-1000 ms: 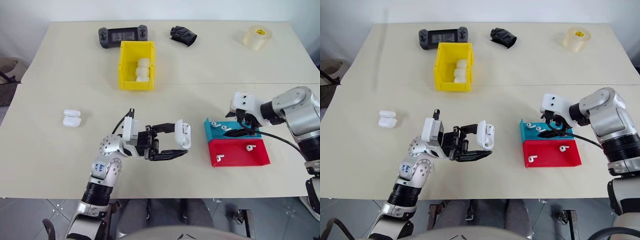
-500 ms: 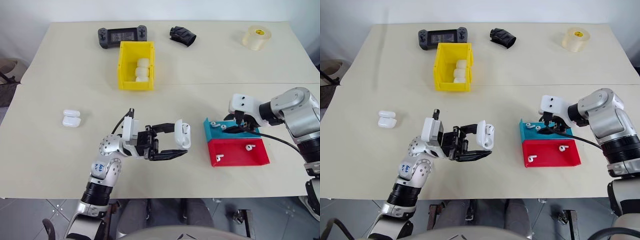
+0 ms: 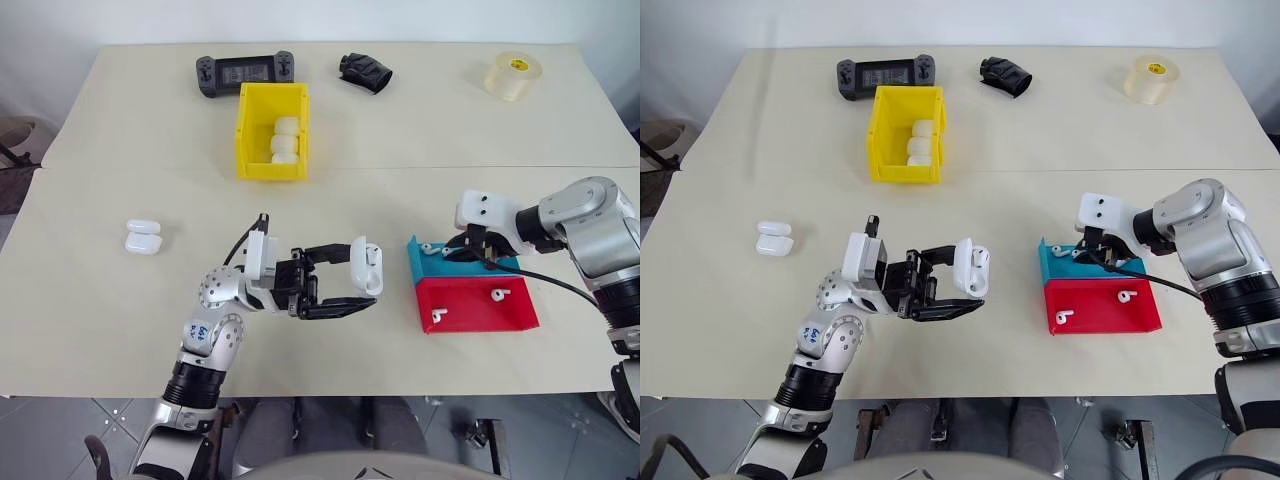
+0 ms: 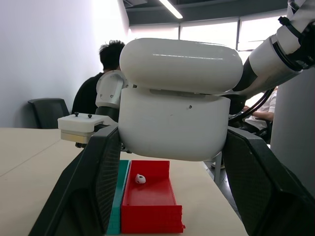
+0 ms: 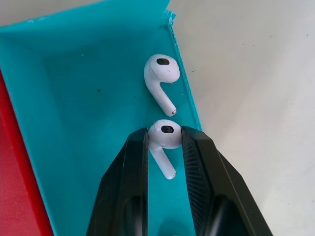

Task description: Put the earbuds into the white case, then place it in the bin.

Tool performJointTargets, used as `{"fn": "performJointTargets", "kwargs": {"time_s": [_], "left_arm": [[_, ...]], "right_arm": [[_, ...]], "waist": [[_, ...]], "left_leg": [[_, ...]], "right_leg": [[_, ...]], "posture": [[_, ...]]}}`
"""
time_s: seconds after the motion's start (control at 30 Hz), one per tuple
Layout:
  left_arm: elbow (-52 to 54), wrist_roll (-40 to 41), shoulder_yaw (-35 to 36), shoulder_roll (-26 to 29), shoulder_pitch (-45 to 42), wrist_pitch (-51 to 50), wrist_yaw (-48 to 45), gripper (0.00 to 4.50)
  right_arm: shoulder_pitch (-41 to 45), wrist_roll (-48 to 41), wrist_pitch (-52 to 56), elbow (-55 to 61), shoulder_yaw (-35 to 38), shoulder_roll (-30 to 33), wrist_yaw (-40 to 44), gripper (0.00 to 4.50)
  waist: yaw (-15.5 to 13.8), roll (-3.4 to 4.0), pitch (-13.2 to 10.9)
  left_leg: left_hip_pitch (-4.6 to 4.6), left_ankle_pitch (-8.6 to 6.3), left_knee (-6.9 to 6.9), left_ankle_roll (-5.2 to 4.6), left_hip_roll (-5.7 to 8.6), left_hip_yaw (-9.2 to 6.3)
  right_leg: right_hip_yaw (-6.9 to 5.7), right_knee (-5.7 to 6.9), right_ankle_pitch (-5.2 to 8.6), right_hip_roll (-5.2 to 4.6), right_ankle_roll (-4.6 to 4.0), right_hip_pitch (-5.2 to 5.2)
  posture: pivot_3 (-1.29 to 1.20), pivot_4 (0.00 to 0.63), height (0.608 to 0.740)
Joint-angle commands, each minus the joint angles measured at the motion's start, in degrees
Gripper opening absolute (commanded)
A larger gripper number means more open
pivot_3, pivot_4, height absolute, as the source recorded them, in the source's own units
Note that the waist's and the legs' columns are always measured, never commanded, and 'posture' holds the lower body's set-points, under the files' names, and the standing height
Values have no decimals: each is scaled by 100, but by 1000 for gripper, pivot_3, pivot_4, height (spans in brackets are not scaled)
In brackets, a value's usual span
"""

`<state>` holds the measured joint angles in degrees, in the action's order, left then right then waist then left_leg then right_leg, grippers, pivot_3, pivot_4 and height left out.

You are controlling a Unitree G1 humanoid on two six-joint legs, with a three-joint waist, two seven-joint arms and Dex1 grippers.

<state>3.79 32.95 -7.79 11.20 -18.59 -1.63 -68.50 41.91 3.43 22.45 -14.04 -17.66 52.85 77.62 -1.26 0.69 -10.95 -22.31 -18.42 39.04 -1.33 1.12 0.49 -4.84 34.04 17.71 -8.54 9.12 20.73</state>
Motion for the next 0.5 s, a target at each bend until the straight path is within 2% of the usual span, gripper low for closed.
{"fn": "performJointTargets", "kwargs": {"time_s": [0.03, 0.2, 0.33, 0.5], "left_arm": [[108, 77, 43, -20, -64, 80, -15, 2863], [79, 84, 46, -11, -92, 71, -36, 2863], [-6, 98, 58, -29, -181, 70, -58, 2863], [-233, 148, 167, -101, -260, 135, -74, 2863]], "right_arm": [[-117, 4, 20, 108, 90, -52, -109, 965], [-203, -127, 154, 316, 302, 22, -196, 965], [-329, -396, 371, 678, 744, 133, -318, 965], [-636, -1754, 1223, 1804, 2079, 65, -329, 965]], "waist": [[1, 0, 0], [-4, 0, 0], [-12, 0, 0], [-15, 1, -1]], "left_leg": [[0, 0, 0, 0, 0, 0], [0, 0, 0, 0, 0, 0], [-2, 0, 0, 0, 1, -1], [-6, 0, -1, 0, -3, -3]], "right_leg": [[0, 0, 0, 0, 0, 0], [0, 0, 0, 0, 0, 0], [0, -1, 0, -1, 0, 1], [-1, 0, -1, -1, 1, 5]], "posture": [[0, 150, 740], [0, 150, 740], [0, 150, 740], [0, 150, 740]]}}
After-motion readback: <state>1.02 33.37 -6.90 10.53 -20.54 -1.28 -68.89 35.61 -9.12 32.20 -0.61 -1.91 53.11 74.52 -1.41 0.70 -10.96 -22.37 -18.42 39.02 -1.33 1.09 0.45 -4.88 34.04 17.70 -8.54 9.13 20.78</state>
